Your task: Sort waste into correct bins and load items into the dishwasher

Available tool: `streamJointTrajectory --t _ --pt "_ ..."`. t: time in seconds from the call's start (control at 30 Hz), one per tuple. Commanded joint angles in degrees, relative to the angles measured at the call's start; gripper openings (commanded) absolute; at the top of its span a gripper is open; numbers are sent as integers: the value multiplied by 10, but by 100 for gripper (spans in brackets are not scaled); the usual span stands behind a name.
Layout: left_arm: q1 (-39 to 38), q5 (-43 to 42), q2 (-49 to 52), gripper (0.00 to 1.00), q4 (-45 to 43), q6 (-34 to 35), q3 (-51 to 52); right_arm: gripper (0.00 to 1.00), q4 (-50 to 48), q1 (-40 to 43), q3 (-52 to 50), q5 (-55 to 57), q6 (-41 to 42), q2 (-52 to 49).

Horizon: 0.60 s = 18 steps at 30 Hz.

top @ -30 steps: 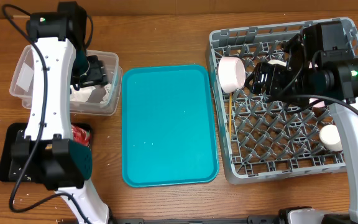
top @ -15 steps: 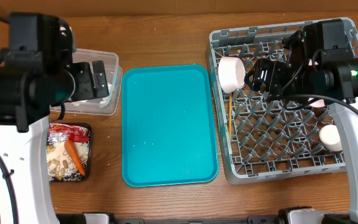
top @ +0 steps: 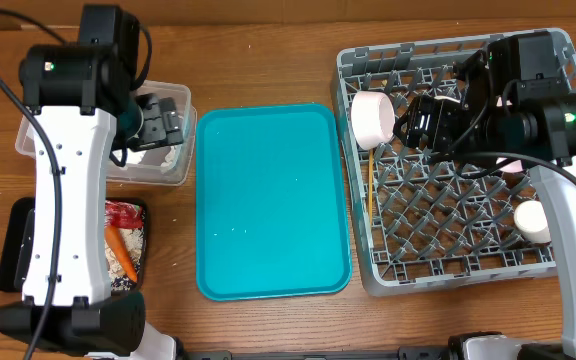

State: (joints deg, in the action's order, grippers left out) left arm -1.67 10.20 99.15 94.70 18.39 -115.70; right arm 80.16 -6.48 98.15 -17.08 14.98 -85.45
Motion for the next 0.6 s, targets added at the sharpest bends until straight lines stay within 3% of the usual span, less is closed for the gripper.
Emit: streamJointTrajectory --t 0.0,0.13,0.2,0.3,0.33,0.4,0.5,0.57 --pt "52 40 5 100 -32 59 73 100 -1 -2 5 5 -3 5" --pt "143 -33 5 96 -103 59 188 100 -1 -2 5 5 -3 5" --pt "194 -81 5 89 -146 59 246 100 -1 -2 5 5 -3 5" --pt "263 -144 5 66 -218 58 328 100 -3 -2 5 5 -3 5" --pt "279 -155 5 64 -242 59 351 100 -3 -2 5 5 -3 5" --pt "302 -167 5 66 -287 59 388 100 -4 -2 5 5 -3 5" --pt "316 -175 5 79 -334 58 418 100 -3 -2 5 5 -3 5" --pt "316 -154 5 80 -355 54 426 100 -3 -2 5 5 -2 5"
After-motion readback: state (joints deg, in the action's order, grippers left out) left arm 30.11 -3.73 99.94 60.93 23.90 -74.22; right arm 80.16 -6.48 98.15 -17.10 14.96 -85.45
